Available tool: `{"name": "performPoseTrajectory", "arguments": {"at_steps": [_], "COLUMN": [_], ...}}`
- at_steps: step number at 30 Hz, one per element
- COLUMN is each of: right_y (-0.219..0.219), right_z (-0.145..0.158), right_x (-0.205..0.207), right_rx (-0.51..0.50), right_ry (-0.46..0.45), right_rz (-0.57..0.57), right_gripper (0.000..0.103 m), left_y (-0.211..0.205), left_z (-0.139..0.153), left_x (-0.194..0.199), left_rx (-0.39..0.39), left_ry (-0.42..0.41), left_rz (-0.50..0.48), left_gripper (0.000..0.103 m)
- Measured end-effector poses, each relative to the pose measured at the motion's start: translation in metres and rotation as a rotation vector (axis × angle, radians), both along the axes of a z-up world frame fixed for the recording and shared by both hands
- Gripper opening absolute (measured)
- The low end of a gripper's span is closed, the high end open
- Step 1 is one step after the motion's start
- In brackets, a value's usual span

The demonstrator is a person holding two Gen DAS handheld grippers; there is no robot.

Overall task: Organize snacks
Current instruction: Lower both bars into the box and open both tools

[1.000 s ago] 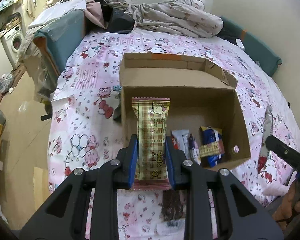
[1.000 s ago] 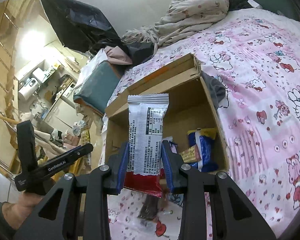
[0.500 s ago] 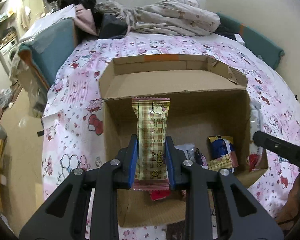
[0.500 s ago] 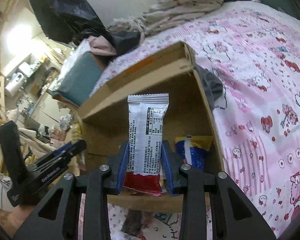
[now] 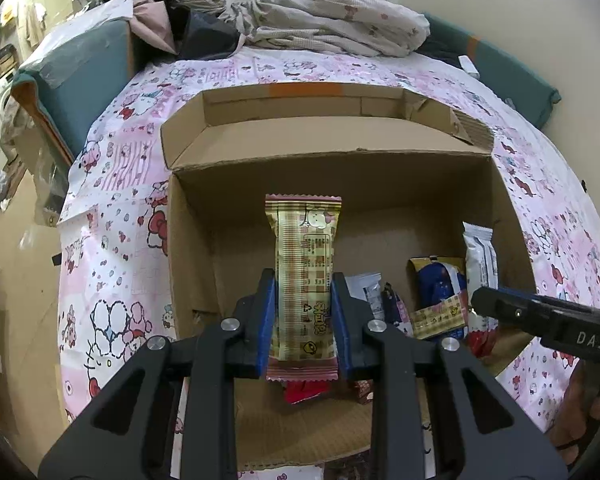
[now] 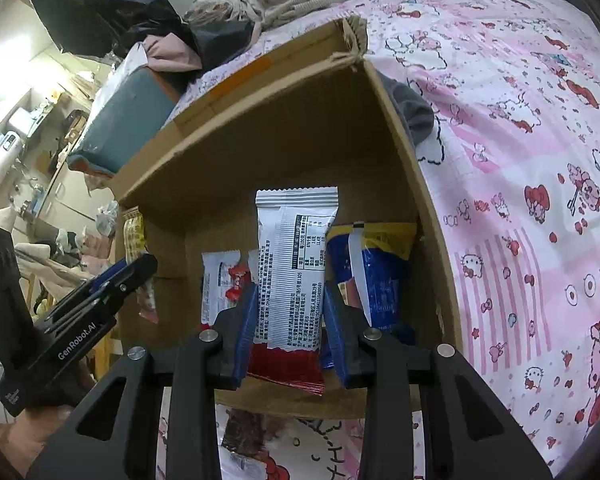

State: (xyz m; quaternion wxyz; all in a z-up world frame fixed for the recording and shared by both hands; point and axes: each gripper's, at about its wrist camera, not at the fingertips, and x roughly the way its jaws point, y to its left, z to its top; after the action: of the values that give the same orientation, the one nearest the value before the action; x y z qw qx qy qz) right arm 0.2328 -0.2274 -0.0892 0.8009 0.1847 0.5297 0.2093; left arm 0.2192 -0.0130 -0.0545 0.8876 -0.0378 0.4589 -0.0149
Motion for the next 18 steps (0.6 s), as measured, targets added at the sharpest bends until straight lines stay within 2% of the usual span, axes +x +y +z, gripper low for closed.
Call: {"name": "performPoseTrajectory", "arguments": {"at_steps": [9, 12, 15, 16, 17, 18], "right_y": [0.005, 0.005, 0.003, 0.002, 0.001, 0.001], "right_z": [-0.005, -0.002, 0.001, 0.002, 0.003, 0.004], "right_x": [0.001, 0.000, 0.001, 0.000, 0.000, -0.001], "right_rx": [-0.008, 0.001, 0.023, 0.035, 0.047, 0.056], "right_ry": [0.024, 0.007, 0.002, 0.002, 0.001, -0.005], "right_rz": [0.024, 0.023, 0.019, 0.018, 0.016, 0.011], "right_gripper": [0.036, 0.037, 0.039, 0.042, 0.054, 0.061], "left_y": [0.002, 0.001, 0.001, 0.000, 0.000, -0.001], "left_z": [-0.007, -0.007, -0.005, -0.003, -0.002, 0.000], "left_x": [0.000, -0.001, -0.002, -0.003, -0.004, -0.005], "left_rx": [-0.015, -0.012, -0.028, -0.031, -0.032, -0.030], "left_ry": [0.040, 0.041, 0.041, 0.039, 0.034, 0.027], "left_rz": [0.015, 0.019, 0.016, 0.017, 0.017, 0.020], "left_gripper": [0.024, 0.030, 0.047, 0.058, 0.069, 0.074]}}
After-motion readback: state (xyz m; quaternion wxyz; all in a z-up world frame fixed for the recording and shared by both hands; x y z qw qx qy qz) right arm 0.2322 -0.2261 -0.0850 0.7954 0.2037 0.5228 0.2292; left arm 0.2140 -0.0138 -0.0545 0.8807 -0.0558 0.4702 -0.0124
